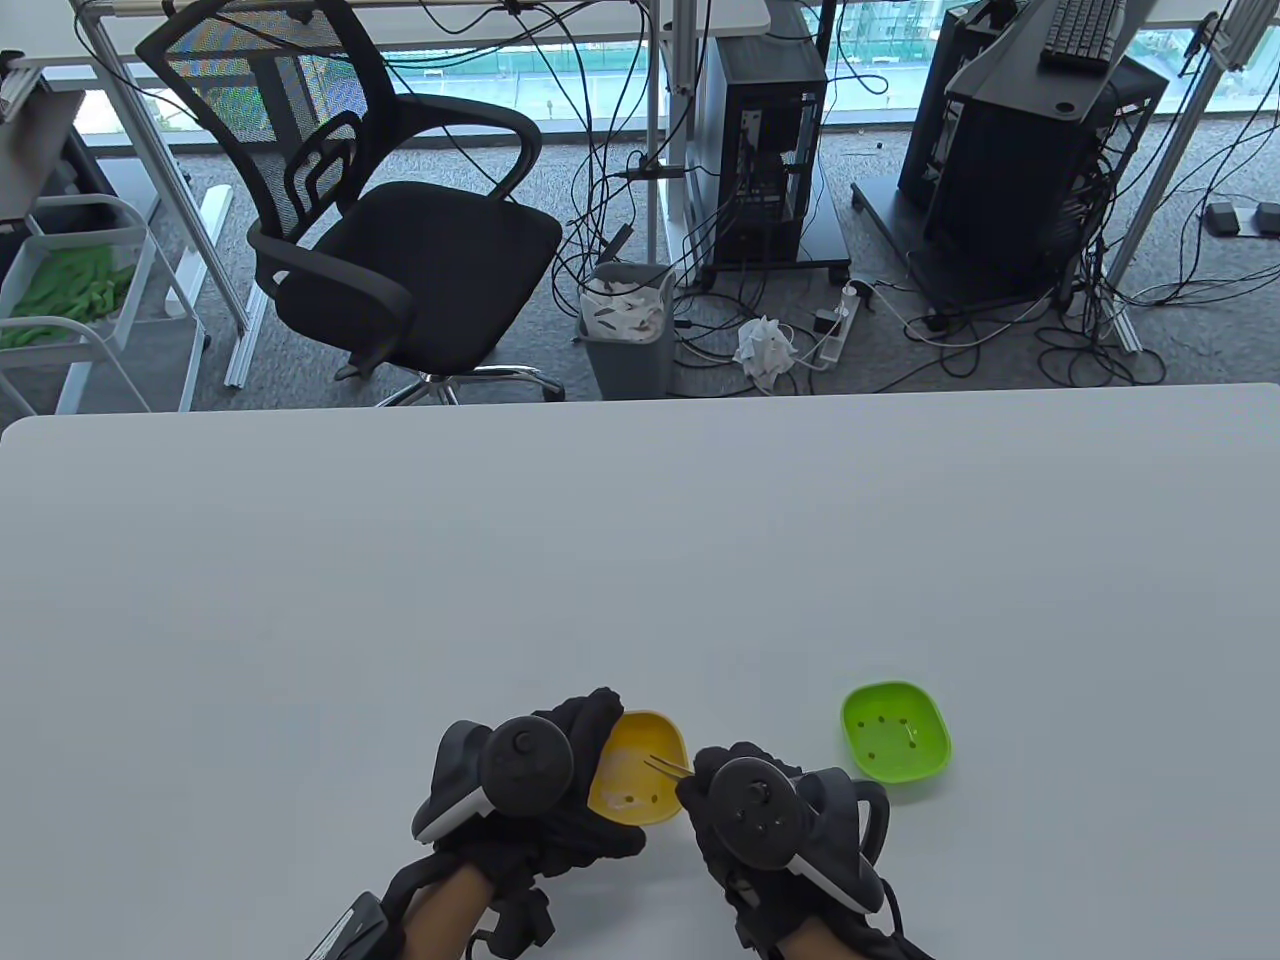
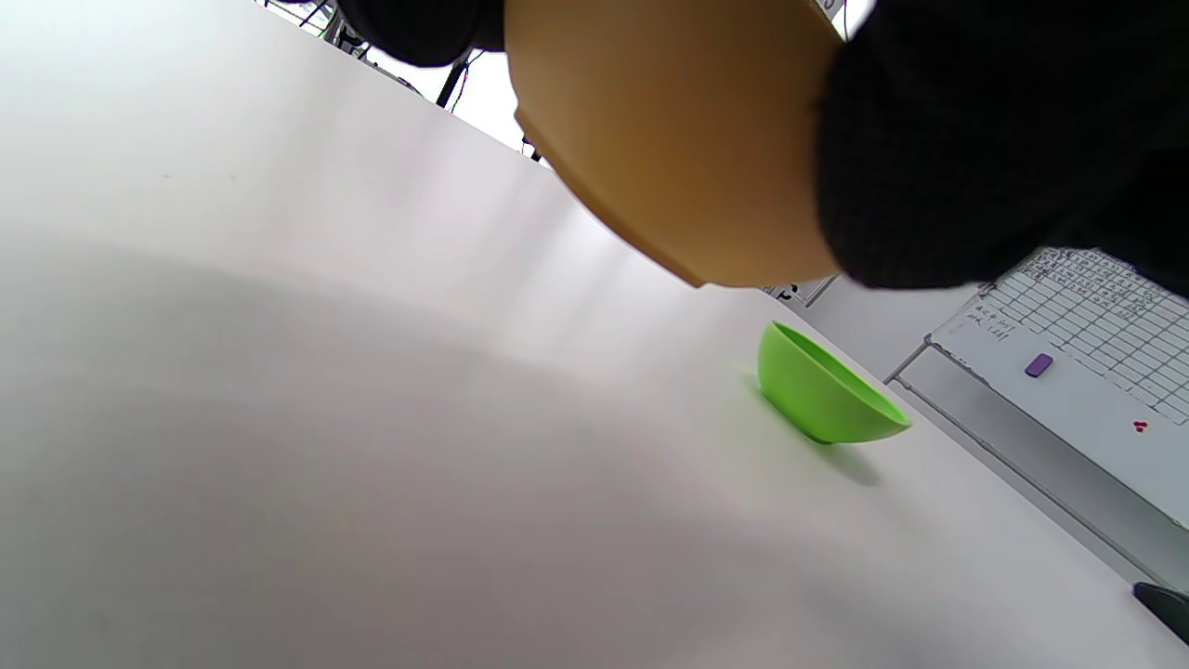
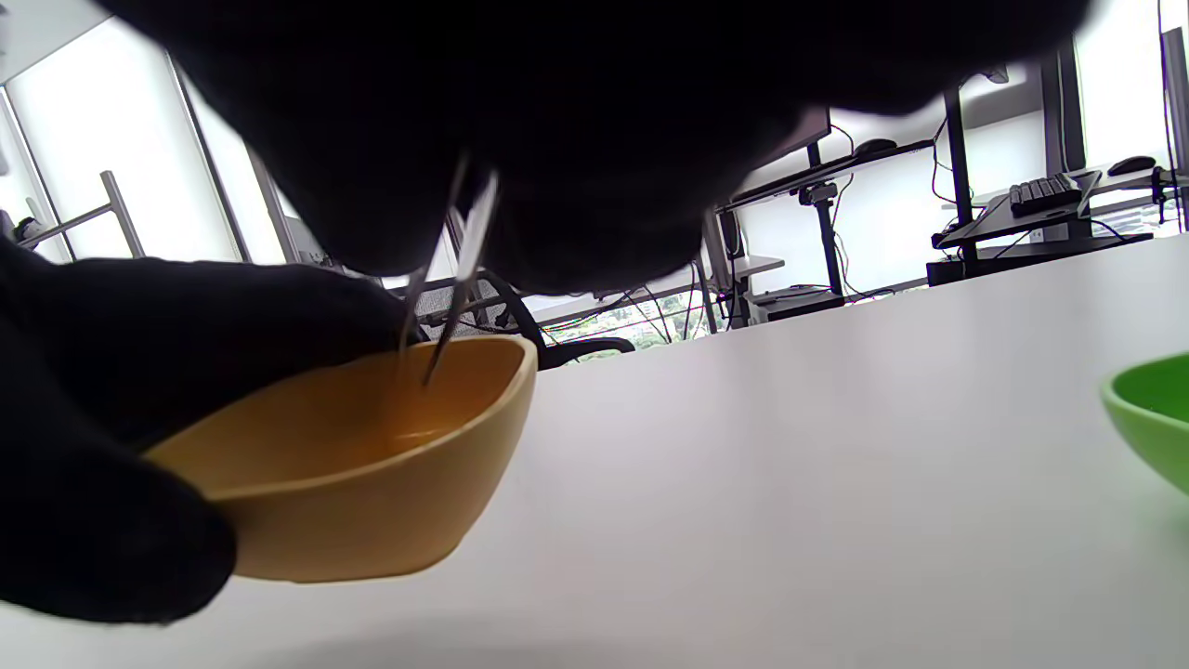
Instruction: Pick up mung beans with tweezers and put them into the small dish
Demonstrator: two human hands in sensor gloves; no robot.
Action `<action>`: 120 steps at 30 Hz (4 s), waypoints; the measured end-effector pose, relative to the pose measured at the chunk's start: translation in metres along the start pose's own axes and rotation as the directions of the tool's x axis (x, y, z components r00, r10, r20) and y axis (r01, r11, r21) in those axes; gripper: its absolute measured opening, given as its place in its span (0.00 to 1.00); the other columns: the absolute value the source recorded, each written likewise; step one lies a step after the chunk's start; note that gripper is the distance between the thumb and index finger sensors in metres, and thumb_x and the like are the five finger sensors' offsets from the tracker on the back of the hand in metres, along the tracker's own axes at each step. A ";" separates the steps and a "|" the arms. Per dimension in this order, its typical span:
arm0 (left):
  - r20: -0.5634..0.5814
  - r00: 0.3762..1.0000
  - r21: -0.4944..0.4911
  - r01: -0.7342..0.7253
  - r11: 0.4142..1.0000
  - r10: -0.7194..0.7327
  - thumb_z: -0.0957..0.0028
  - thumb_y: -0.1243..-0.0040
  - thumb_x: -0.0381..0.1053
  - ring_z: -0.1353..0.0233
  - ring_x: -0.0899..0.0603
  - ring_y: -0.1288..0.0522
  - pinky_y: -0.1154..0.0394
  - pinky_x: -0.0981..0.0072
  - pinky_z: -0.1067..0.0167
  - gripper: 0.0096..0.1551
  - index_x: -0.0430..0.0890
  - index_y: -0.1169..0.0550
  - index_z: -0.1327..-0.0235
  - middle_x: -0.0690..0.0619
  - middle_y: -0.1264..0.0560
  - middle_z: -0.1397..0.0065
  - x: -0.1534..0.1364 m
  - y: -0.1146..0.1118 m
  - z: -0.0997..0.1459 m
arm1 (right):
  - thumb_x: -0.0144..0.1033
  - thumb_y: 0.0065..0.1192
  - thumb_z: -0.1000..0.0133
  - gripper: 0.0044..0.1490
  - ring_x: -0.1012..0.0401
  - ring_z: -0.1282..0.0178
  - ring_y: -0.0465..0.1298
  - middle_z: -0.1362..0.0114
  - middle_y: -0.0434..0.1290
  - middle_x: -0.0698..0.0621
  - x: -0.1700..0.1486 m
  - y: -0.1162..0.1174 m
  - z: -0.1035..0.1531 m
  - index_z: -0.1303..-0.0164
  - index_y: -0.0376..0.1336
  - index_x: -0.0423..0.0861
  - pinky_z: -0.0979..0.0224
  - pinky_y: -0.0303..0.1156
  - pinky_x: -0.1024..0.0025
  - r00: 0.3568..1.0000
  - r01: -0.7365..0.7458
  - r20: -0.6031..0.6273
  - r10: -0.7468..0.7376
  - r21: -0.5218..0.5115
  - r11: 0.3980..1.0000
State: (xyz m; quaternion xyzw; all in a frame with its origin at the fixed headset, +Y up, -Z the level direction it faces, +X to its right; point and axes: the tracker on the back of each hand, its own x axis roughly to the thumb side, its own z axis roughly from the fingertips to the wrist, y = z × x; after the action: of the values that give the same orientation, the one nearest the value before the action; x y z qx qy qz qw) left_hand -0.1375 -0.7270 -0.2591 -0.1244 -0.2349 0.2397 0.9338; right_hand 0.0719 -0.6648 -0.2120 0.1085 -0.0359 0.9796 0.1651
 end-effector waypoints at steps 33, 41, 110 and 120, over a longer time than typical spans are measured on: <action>0.003 1.000 -0.022 0.022 1.000 -0.022 0.66 0.21 0.72 0.25 0.33 0.39 0.44 0.34 0.25 0.78 0.39 0.52 0.18 0.40 0.48 0.16 0.003 -0.003 -0.001 | 0.40 0.74 0.48 0.21 0.64 0.72 0.79 0.58 0.83 0.41 0.019 0.020 -0.004 0.56 0.80 0.38 0.67 0.80 0.69 0.993 -0.107 0.064 0.098 0.150 0.983; 0.007 1.000 -0.034 0.016 0.999 -0.016 0.65 0.21 0.73 0.25 0.33 0.39 0.44 0.34 0.25 0.78 0.39 0.52 0.18 0.40 0.48 0.16 0.004 -0.004 -0.003 | 0.40 0.74 0.48 0.21 0.64 0.72 0.79 0.59 0.83 0.41 0.016 0.018 -0.003 0.56 0.80 0.38 0.68 0.80 0.69 0.996 -0.077 0.054 0.071 0.128 0.989; 0.006 1.000 0.031 0.003 1.000 -0.003 0.65 0.21 0.71 0.24 0.34 0.40 0.45 0.34 0.25 0.77 0.41 0.53 0.18 0.41 0.49 0.16 0.002 -0.002 -0.001 | 0.39 0.73 0.47 0.23 0.64 0.70 0.79 0.57 0.82 0.41 -0.007 -0.020 0.004 0.51 0.78 0.37 0.67 0.79 0.70 0.997 -0.071 0.000 0.071 0.001 0.997; 0.012 1.000 0.052 0.025 0.998 -0.026 0.65 0.21 0.71 0.24 0.34 0.40 0.45 0.33 0.25 0.77 0.41 0.53 0.18 0.41 0.49 0.16 0.002 0.000 -0.001 | 0.39 0.74 0.48 0.22 0.64 0.71 0.79 0.57 0.82 0.41 0.022 0.005 -0.010 0.53 0.78 0.37 0.67 0.79 0.69 0.973 -0.231 0.055 0.225 0.143 0.962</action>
State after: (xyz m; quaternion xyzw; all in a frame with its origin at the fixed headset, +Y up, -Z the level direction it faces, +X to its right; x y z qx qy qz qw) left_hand -0.1352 -0.7265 -0.2591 -0.0958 -0.2362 0.2346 0.9381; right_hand 0.0480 -0.6615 -0.2168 0.1343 0.0218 0.9898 0.0420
